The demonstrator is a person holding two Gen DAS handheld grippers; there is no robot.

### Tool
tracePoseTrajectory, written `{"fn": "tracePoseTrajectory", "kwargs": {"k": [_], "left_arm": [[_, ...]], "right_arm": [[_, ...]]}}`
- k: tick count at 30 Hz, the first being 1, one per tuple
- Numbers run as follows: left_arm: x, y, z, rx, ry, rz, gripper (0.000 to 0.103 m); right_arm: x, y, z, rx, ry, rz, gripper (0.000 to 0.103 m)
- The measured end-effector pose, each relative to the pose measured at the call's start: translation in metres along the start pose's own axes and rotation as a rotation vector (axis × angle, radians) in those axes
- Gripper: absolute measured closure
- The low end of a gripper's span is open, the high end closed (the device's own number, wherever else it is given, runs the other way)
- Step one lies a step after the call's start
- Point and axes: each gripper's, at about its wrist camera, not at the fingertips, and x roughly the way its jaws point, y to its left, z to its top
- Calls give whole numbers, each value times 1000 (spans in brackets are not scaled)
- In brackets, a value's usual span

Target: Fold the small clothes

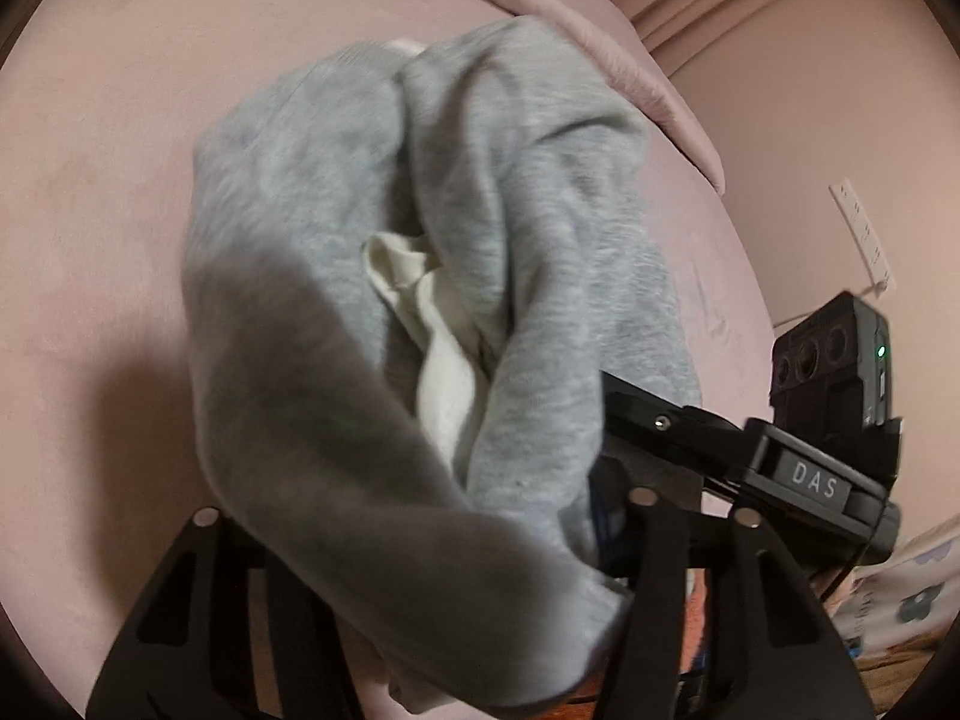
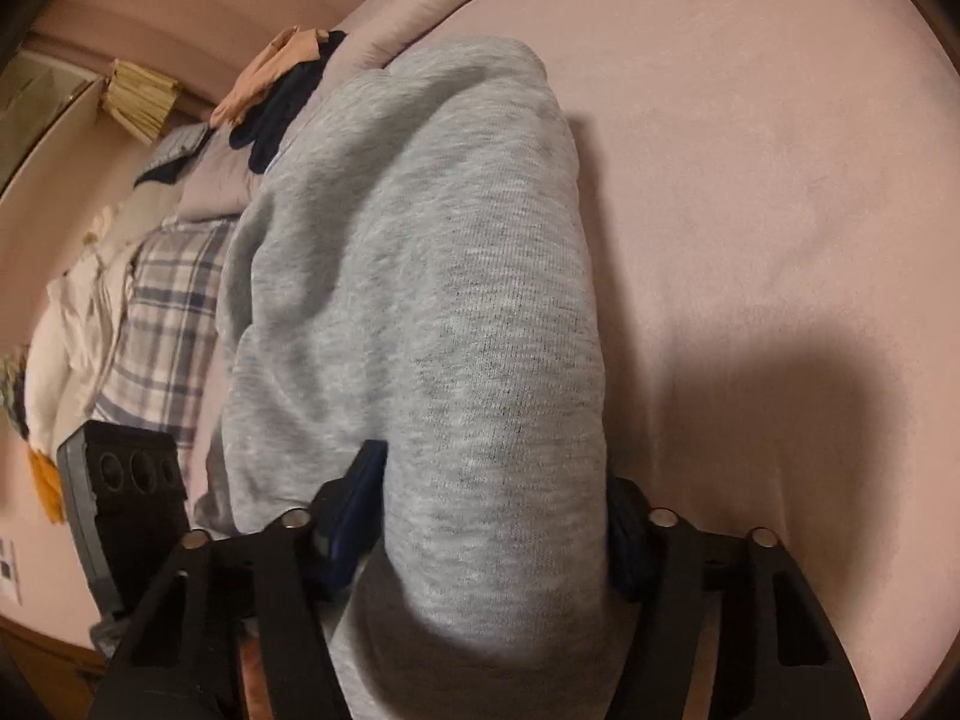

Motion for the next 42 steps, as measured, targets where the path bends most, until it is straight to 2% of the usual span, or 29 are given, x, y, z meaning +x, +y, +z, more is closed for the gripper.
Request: {"fn": "tracePoseTrajectory", "kwargs": {"k": [1, 5, 11, 16, 20, 30, 34, 38, 40, 42], "left_arm": [[-4, -7, 2, 20, -10, 18, 54], [-21, -32, 8, 73, -75, 40, 55], [-53, -51, 28, 138, -204, 10, 55], [-51, -53, 46, 167, -271, 18, 55], [-34, -49, 62, 155, -251, 40, 55], [15, -9, 56, 90, -120, 122, 54], [27, -3, 58, 82, -99, 145, 47], [25, 7, 62, 25, -77, 138, 40], [18, 7, 60, 18, -70, 148, 33], [8, 5, 61, 26, -72, 161, 29]], "right_arm": [[-3, 2, -1, 0, -1, 13, 53], [-14, 24, -3, -63, -30, -10, 63], [-46, 56, 15, -149, -121, 13, 64], [-57, 77, 37, -249, -204, -23, 64], [-43, 73, 54, -256, -208, -32, 64], [11, 38, 76, -193, -81, -90, 64], [23, 30, 72, -184, -36, -140, 63], [25, 29, 74, -139, -37, -139, 57], [25, 26, 75, -108, -34, -155, 44], [20, 26, 73, -102, -44, -179, 36]]}}
